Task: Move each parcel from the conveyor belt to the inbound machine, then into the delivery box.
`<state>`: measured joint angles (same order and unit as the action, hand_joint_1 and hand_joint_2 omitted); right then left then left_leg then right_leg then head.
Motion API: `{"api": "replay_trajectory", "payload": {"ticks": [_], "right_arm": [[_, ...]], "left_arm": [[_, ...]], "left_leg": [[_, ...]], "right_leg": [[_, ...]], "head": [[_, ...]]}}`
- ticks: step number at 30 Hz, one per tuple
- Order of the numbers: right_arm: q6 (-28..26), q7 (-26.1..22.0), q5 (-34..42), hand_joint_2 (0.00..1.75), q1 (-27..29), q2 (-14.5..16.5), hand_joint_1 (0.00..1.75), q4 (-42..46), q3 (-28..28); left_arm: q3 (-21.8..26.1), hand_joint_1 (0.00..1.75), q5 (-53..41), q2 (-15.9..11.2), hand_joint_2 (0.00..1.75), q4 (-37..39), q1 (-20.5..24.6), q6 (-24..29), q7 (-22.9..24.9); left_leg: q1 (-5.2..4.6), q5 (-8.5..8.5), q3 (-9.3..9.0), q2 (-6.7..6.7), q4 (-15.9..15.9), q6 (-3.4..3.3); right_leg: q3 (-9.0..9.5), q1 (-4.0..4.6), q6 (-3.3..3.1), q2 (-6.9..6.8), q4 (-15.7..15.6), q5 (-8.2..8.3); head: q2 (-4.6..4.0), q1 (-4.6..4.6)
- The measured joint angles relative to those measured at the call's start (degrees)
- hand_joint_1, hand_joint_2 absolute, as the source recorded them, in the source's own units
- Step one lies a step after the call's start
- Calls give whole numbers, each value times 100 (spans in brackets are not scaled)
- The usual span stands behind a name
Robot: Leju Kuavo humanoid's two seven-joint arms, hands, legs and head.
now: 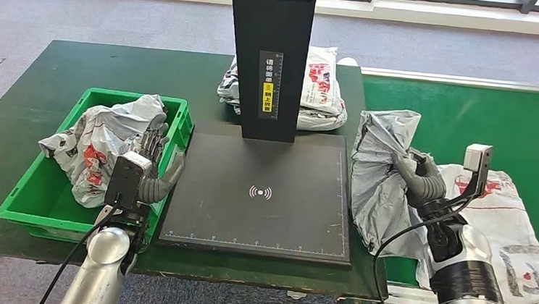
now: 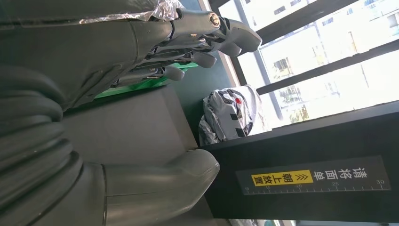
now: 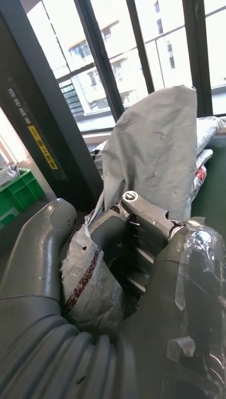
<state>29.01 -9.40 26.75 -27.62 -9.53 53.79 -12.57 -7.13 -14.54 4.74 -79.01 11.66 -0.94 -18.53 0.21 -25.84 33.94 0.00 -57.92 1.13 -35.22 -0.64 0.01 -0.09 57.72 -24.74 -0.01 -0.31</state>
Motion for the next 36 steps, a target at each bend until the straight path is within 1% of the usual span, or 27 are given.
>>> {"api": "replay_trajectory", "payload": {"ticks": [12, 14, 16, 19, 24, 31, 36], "right_arm": [[17, 33, -12, 175, -49, 49, 175, 105, 3], [16, 119, -110, 175, -160, 93, 175, 105, 49], [-56, 246, -221, 175, -389, 179, 175, 103, 178], [-255, 437, -270, 175, -894, 358, 175, 90, 551], [-452, 708, -95, 175, -1687, 646, 175, 49, 1225], [-692, 1126, 347, 175, -2441, 991, 175, -172, 2342], [-726, 1282, 579, 175, -2848, 1248, 175, -393, 3036]], "left_arm": [[0, 0, 1, 0, 175, 12, 0, 0, -3], [0, 0, 6, 5, 175, 27, 6, 0, -13], [-1, 0, 11, 27, 175, 52, 27, -1, -20], [-8, 0, 17, 74, 175, 102, 92, -2, -32], [-25, 0, 73, 109, 175, 198, 209, -2, -58], [-137, 0, 230, 119, 175, 334, 355, 1, -72], [-244, 0, 378, 110, 175, 494, 498, 51, -105]], "left_leg": [[0, 0, 6, 0, 0, -1], [0, 1, 9, 1, 0, -1], [0, 5, 9, 7, 0, -1], [0, 12, 6, 17, 0, 3], [1, 22, 7, 11, 0, 8], [2, 24, 15, 14, 0, 7], [2, 26, 14, 15, -1, 6]], "right_leg": [[0, -1, 1, -2, 0, 0], [-1, -1, 1, -2, 1, 2], [-6, -1, 1, 3, 1, 7], [-11, 0, -1, 15, 2, 12], [-10, 8, -4, 11, 5, 15], [-22, 2, -4, 14, 8, 21], [-23, 3, -4, 16, 8, 22]], "head": [[1, 0], [1, 0], [1, 0], [1, 0], [1, 0], [1, 1], [1, -1]]}}
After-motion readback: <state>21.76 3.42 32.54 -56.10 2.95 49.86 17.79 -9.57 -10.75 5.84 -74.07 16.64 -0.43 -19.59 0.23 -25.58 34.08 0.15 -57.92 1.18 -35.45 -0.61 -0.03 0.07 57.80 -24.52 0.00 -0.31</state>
